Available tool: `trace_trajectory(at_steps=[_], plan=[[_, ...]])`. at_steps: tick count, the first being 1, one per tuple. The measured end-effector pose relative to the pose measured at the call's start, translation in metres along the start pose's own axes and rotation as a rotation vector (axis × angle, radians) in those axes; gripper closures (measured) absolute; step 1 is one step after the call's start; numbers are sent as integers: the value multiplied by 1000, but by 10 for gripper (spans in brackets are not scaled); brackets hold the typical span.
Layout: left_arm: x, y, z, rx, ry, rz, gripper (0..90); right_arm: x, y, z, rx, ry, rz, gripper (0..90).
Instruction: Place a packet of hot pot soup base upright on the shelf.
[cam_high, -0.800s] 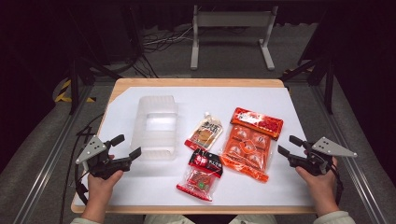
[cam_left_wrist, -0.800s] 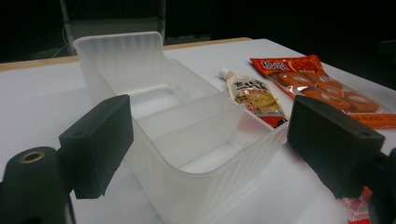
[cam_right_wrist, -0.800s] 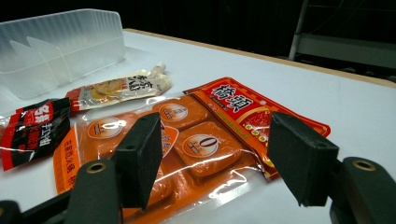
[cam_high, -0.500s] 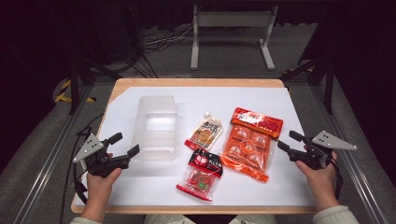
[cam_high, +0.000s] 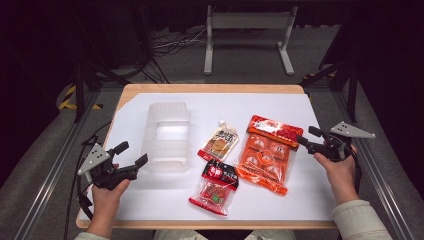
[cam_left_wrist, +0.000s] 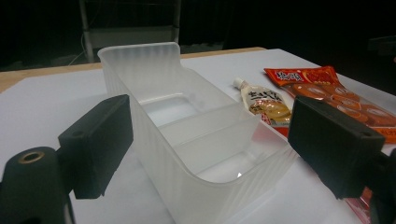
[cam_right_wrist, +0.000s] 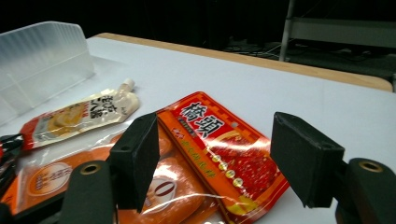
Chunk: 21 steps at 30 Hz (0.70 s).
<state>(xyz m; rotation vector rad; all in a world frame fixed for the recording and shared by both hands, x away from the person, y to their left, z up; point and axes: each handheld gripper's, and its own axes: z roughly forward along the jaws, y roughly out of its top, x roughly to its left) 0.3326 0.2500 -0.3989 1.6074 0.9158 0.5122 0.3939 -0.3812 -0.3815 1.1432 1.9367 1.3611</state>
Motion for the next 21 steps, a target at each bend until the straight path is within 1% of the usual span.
trace_trajectory(at_steps=[1, 3, 5, 7, 9, 10, 12, 14, 15, 16, 18, 20, 21], plan=[[0, 0, 0, -3, -4, 2, 151, -1, 2, 1, 3, -4, -3, 333], [1, -1, -1, -9, -12, -7, 150, -5, 5, 4, 5, -13, -4, 335], [1, -1, 0, -8, -12, -12, 150, -8, 8, 7, 13, -9, 13, 331], [1, -1, 1, -5, -12, -6, 150, -11, 10, 11, 27, -26, 21, 301], [1, -2, 2, -3, -15, -4, 150, -14, 11, 16, 47, -19, 23, 303], [0, -2, 2, 0, -15, -1, 150, -15, 12, 18, 45, -19, 23, 310], [0, -3, 2, 0, -14, 1, 150, -17, 14, 22, 44, -4, 33, 303], [1, -3, 2, 1, -16, -1, 150, -19, 15, 25, 44, -17, 16, 293], [1, -3, 3, 1, -16, -4, 150, -21, 16, 27, 44, -18, 18, 289], [1, -3, 3, 1, -14, 1, 150, -22, 16, 29, 43, -21, 20, 286], [1, -3, 3, 3, -15, 4, 150, -26, 15, 34, 67, -42, 7, 284], [1, -3, 3, 7, -10, 11, 151, -33, 13, 38, 92, -55, 18, 284], [1, -3, 3, 7, -10, 12, 150, -35, 13, 40, 94, -59, 26, 283]])
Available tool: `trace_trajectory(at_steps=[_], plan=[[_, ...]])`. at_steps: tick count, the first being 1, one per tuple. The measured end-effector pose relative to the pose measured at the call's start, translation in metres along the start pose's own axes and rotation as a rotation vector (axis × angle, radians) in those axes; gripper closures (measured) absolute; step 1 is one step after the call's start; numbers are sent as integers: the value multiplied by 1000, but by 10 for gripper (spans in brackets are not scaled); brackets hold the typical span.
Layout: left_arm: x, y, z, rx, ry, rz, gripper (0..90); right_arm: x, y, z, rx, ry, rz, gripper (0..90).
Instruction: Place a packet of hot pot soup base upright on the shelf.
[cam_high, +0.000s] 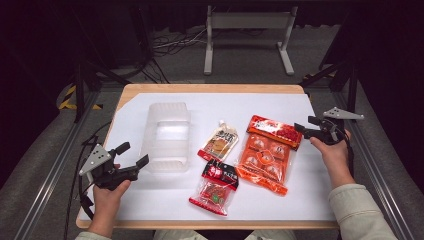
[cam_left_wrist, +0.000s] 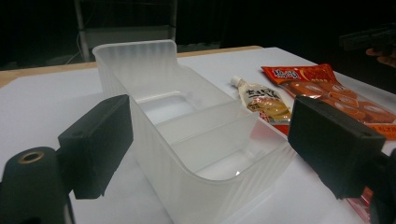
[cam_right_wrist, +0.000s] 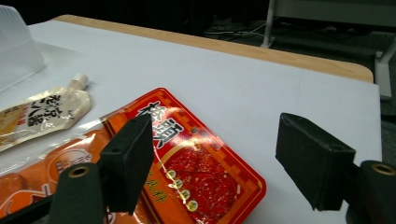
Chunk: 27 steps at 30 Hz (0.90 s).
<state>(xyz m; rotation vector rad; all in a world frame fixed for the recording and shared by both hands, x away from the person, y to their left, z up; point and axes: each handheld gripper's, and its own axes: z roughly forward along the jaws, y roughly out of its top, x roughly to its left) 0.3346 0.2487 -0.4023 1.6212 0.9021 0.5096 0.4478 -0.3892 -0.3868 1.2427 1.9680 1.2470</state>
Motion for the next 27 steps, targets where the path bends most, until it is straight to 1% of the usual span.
trace_trajectory(at_steps=[4, 6, 10, 12, 15, 18, 20, 21, 27], plan=[[0, 0, 1, 1, -1, -2, 150, -8, 0, 9, 23, -25, 2, 277], [0, -1, 1, 8, 3, 6, 152, -15, -2, 15, 29, -34, 13, 266], [0, -1, 1, 9, 3, 8, 152, -22, -6, 27, 62, -42, 24, 269], [0, -1, 1, 7, 4, 7, 152, -25, -9, 31, 67, -25, 54, 269], [1, -2, 2, 6, 4, 4, 152, -27, -12, 36, 78, -19, 67, 269], [1, -2, 2, 7, 4, 4, 152, -29, -15, 40, 91, -2, 82, 268], [1, -2, 2, 6, 4, 4, 152, -28, -16, 42, 97, 3, 82, 269], [1, -2, 2, 8, 4, 5, 152, -27, -18, 45, 105, 15, 81, 271], [1, -2, 2, 8, 4, 4, 152, -25, -22, 52, 120, 32, 89, 273]])
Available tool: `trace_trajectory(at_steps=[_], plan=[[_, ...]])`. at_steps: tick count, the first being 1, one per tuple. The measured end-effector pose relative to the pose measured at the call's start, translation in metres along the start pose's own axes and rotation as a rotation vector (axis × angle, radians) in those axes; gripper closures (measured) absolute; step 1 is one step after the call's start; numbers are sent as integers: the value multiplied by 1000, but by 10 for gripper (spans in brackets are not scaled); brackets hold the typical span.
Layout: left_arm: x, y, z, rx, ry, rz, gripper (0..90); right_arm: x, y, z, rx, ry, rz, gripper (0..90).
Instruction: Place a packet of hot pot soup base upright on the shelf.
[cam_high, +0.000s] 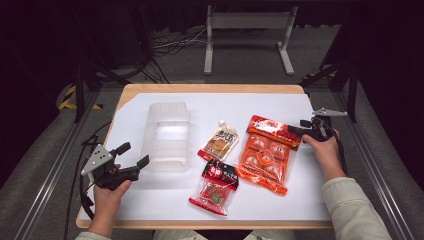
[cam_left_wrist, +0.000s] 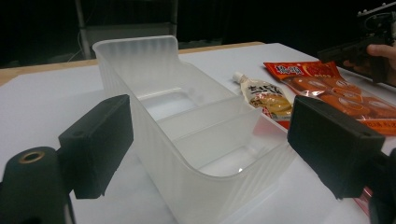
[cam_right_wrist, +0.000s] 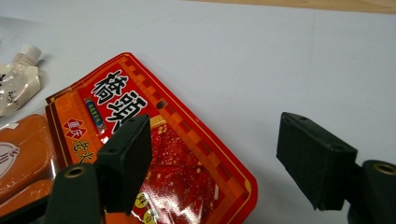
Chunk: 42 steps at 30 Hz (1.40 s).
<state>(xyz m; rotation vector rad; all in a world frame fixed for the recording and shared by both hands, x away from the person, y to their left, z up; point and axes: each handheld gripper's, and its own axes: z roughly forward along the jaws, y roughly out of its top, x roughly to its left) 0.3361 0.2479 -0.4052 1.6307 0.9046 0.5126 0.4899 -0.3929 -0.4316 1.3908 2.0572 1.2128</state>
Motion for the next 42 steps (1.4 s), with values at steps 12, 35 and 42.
trace_trajectory(at_steps=[12, 35, 42], plan=[[-3, -1, 4, 27, -1, 30, 136, 0, -4, 9, 31, 44, 29, 276], [-12, -1, 11, 95, -87, 94, 203, 8, -3, 10, 85, 107, -10, 484], [-13, 0, 9, 85, -104, 96, 238, 10, -1, 5, 87, 72, -49, 671]])
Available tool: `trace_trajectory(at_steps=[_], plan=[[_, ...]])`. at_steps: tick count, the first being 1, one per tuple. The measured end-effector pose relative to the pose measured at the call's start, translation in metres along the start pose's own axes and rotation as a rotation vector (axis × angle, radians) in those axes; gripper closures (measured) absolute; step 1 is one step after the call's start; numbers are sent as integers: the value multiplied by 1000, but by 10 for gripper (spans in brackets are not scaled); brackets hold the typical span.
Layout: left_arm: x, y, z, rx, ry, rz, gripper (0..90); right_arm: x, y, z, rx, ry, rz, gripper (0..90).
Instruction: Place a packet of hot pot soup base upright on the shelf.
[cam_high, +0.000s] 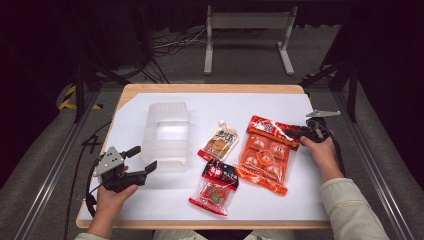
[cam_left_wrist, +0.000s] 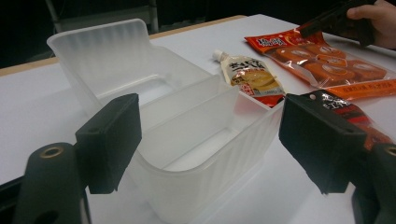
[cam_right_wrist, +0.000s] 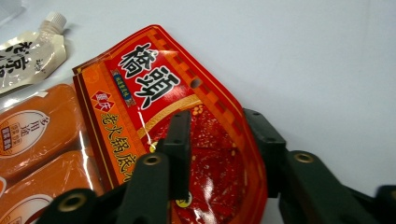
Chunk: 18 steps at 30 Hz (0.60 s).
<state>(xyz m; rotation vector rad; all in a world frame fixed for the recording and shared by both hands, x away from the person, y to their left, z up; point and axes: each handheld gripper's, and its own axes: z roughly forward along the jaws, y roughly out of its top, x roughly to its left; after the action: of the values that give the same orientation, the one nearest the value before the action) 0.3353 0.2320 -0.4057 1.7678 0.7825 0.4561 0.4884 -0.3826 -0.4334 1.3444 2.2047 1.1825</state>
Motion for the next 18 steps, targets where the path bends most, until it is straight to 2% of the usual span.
trace_trajectory(at_steps=[1, 4, 8, 12, 13, 14, 15, 18], plan=[[0, 0, 1, 5, -34, -13, 242, 0, 0, -1, -5, -2, 3, 696], [-4, 1, 4, 36, -51, 6, 224, 0, 0, -1, -4, -15, -9, 765], [-6, 2, 5, 42, -40, 1, 192, -1, 0, -1, -1, -24, -11, 832], [-6, 1, 4, 41, -23, 13, 185, -3, 0, -2, -2, 3, 3, 884], [-6, 1, 4, 38, -36, 22, 217, -4, 0, -2, -5, 12, 9, 888], [-7, 1, 3, 42, -47, 37, 287, -4, 0, -3, -5, 19, 8, 887], [-8, 1, 4, 58, -46, 44, 313, -5, 0, -3, -5, 25, 13, 881], [-11, 1, 6, 88, -48, 58, 309, -8, 0, -4, 2, 52, 24, 843]])
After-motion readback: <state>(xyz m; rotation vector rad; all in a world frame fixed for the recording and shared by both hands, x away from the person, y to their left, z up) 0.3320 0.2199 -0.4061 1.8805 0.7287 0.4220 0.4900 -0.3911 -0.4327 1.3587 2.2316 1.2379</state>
